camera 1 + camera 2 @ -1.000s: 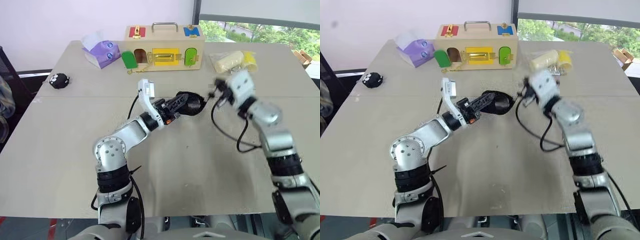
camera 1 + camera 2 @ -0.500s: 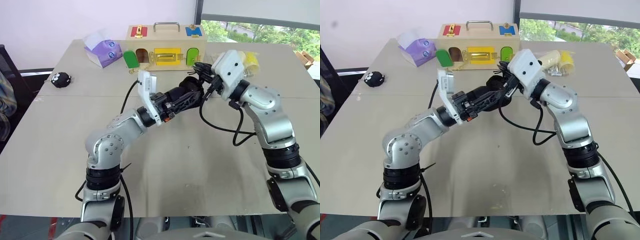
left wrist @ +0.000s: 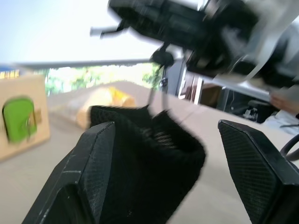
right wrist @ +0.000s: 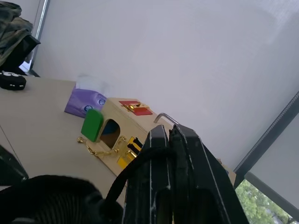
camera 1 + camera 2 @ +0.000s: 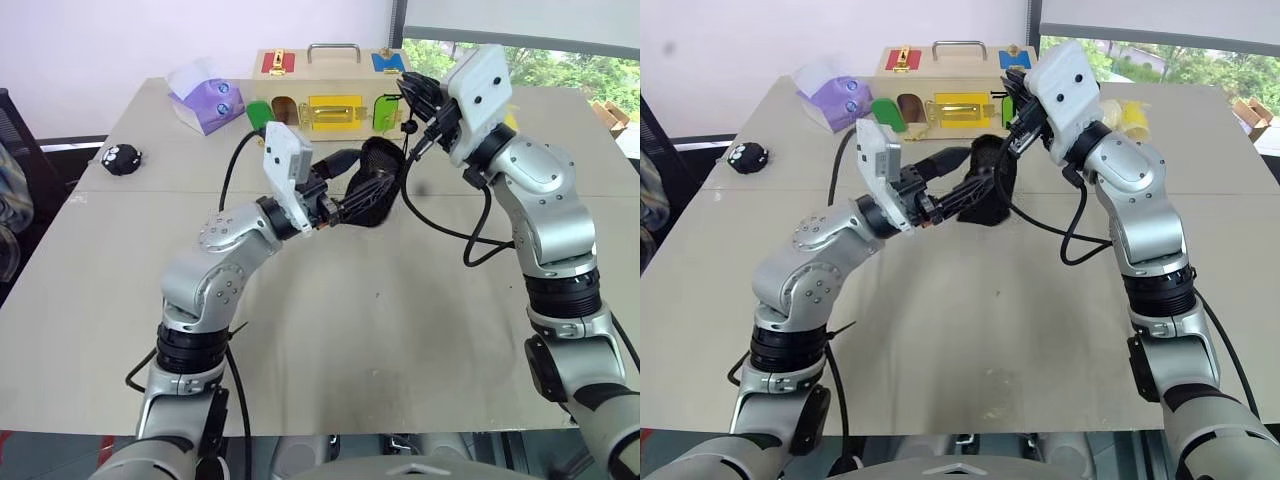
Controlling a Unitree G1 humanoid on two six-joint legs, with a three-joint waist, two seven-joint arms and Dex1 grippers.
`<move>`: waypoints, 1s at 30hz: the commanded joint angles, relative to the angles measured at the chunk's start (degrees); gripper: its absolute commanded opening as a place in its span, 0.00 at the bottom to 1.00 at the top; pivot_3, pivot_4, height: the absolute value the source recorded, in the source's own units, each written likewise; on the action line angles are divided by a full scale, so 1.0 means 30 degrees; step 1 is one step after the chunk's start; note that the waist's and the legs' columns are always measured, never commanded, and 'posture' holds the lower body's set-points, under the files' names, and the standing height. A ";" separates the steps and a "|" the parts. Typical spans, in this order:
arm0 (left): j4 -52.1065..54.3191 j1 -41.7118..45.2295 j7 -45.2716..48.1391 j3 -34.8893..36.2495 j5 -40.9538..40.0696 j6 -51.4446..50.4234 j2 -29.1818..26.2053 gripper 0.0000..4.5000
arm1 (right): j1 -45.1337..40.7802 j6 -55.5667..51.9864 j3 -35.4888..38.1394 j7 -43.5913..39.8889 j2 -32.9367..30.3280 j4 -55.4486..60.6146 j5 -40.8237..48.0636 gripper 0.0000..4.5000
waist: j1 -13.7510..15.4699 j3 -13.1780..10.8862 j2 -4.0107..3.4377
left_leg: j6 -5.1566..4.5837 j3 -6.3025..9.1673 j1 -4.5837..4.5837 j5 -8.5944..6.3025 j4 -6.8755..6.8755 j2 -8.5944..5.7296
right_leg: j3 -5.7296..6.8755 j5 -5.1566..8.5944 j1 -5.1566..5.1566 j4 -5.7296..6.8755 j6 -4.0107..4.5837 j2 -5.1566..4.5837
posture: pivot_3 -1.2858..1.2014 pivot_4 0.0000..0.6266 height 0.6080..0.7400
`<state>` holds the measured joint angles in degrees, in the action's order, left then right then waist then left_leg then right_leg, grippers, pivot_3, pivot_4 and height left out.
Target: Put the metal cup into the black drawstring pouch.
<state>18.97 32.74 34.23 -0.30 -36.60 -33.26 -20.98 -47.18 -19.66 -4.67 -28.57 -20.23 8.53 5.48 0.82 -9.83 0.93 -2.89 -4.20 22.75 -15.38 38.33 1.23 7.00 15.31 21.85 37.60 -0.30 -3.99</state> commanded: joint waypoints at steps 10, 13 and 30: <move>-0.1589 0.0517 0.0677 0.0342 0.1277 0.1228 -0.0134 0.80 | -0.0699 -0.0102 0.0630 0.1554 0.1020 0.0703 0.0108 0.00 | -0.0037 -0.0002 -0.0004 | -0.0001 -0.0003 0.0003 0.0000 -0.0010 0.0003 | -0.0003 0.0001 0.0017 -0.0002 0.0000 0.0007 | 0.52 0.24 1.00; -0.1659 0.1174 0.0878 0.0442 0.1076 0.1616 0.0284 0.80 | -0.0023 -0.0601 -0.0195 0.0788 0.1153 0.1320 0.0380 0.00 | -0.0007 -0.0003 -0.0004 | -0.0002 -0.0001 0.0015 0.0000 -0.0006 0.0003 | 0.0003 0.0000 0.0016 -0.0006 -0.0001 0.0002 | 0.52 0.24 1.00; -0.3147 0.2635 0.1811 -0.0400 0.2808 0.2726 0.0776 0.65 | 0.0748 -0.2449 -0.1585 -0.0775 0.0920 0.2964 0.0764 0.00 | -0.0037 -0.0002 -0.0003 | -0.0004 -0.0001 0.0010 0.0000 -0.0004 0.0003 | 0.0000 0.0000 0.0017 0.0001 -0.0001 0.0007 | 0.52 0.24 1.00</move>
<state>8.25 38.97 39.22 -1.85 -28.24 -26.77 -18.71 -44.69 -27.15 -9.35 -30.61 -17.23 14.89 7.33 0.71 -9.84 0.92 -2.90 -4.20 22.79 -15.38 38.31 1.24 7.00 15.31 21.90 37.61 -0.30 -3.97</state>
